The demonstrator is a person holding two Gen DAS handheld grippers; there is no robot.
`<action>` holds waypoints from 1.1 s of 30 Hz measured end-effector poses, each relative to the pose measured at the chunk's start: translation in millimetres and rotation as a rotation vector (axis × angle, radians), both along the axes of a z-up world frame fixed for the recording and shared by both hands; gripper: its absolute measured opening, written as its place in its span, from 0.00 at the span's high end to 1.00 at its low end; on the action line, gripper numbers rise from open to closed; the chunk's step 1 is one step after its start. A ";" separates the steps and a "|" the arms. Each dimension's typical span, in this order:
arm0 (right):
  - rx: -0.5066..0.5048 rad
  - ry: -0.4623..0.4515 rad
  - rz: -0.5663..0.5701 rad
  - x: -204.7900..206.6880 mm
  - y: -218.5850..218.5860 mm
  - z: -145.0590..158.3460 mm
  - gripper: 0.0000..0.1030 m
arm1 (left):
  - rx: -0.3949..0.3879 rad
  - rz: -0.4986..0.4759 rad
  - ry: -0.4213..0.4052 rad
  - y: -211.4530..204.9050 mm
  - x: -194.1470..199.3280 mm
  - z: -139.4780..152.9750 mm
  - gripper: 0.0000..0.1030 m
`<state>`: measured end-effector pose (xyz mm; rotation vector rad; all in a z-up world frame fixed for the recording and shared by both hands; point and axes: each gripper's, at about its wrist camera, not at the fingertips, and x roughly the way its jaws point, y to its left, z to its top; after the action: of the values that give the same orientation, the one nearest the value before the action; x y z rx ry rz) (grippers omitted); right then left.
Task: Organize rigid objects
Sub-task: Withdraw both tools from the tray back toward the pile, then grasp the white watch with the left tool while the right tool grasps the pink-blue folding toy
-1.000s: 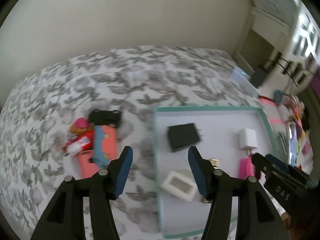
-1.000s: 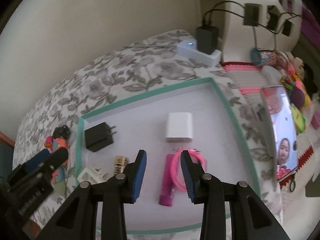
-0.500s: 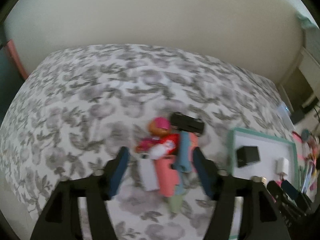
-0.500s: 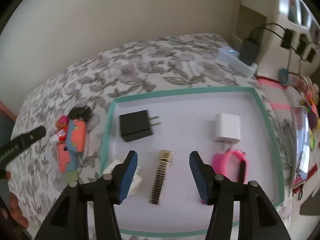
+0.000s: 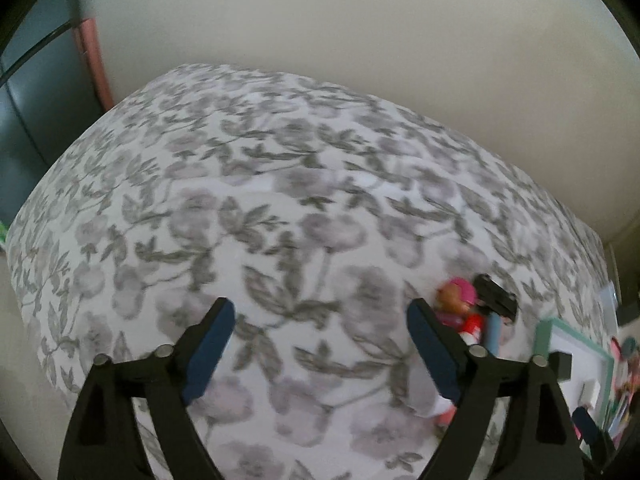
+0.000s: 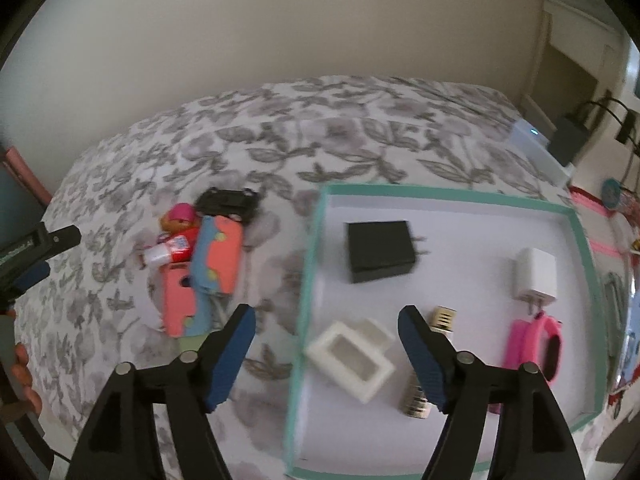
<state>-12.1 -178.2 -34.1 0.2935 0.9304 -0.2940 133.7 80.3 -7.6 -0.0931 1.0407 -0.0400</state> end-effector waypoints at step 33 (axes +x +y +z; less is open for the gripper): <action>0.086 0.072 0.164 75.6 52.4 -46.8 0.09 | -0.155 -0.095 0.181 -31.9 19.3 -42.0 0.05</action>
<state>63.4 -125.8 -80.9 0.2848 1.0331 -0.1145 153.0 48.4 -49.6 -0.1903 1.2216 -0.2020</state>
